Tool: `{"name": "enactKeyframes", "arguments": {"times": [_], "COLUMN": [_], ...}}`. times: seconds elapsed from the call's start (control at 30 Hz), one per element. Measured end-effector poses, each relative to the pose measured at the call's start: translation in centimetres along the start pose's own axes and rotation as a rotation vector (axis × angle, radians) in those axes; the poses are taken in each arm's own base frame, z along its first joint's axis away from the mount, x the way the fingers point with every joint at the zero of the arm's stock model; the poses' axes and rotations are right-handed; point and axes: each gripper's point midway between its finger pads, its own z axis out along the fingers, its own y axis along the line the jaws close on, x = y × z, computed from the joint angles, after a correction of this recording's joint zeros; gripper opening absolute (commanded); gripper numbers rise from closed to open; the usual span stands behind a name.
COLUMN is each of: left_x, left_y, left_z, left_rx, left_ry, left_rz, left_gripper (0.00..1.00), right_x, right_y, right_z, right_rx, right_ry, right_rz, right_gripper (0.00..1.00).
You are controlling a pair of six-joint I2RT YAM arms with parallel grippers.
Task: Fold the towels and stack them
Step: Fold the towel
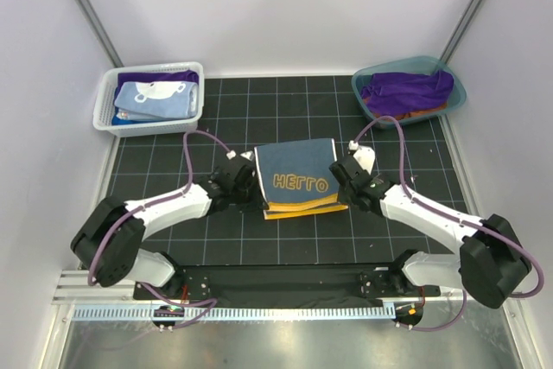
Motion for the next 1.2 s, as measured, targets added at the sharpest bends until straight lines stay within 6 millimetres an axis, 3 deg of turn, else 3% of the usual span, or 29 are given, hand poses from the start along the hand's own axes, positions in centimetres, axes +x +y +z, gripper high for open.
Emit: {"name": "enactKeyframes", "arguments": {"times": [0.1,0.17,0.2,0.27,0.4,0.53,0.6,0.73,0.83,0.9,1.03,1.2], "left_x": [1.5,2.4,2.8,3.1,3.0,2.4,1.2,-3.1,-7.2,-9.6,-13.3,-15.0], "left_y": [1.0,1.7,2.0,2.2,1.8,1.5,0.7,-1.5,-2.8,-2.8,-2.9,-1.2], "left_z": [1.0,1.6,1.9,2.1,2.0,1.1,0.1,-1.3,-1.8,-1.5,1.1,5.5], "left_rx": [-0.025,-0.044,-0.050,-0.054,-0.038,-0.044,-0.038,0.002,0.021,0.015,0.000,-0.023], "left_ry": [0.038,0.065,0.075,0.085,0.080,0.060,0.029,-0.061,-0.130,-0.162,-0.184,-0.140], "left_rz": [-0.003,-0.013,-0.016,-0.016,-0.013,-0.002,0.010,0.011,0.003,-0.004,0.024,0.036], "left_gripper": [0.00,0.08,0.19,0.24,0.38,0.41,0.42,0.39,0.37,0.35,0.35,0.35], "right_x": [1.6,2.5,2.8,3.3,3.2,2.3,0.8,-4.6,-8.5,-10.6,-12.4,-13.3], "right_y": [-0.8,-1.2,-1.3,-1.5,-1.7,-1.8,-1.3,1.3,3.6,5.1,7.3,9.6], "right_z": [1.0,1.6,1.8,2.0,2.0,1.1,0.3,-1.1,-0.5,1.1,4.7,9.1], "right_rx": [0.030,0.046,0.050,0.057,0.065,0.068,0.057,0.005,-0.036,-0.061,-0.094,-0.125], "right_ry": [0.033,0.056,0.063,0.073,0.068,0.053,0.020,-0.067,-0.099,-0.098,-0.062,-0.013], "right_rz": [-0.017,-0.028,-0.029,-0.032,-0.036,-0.040,-0.038,-0.020,-0.002,0.008,-0.010,-0.037], "right_gripper": [0.09,0.14,0.22,0.28,0.43,0.48,0.48,0.46,0.39,0.36,0.33,0.29]}}
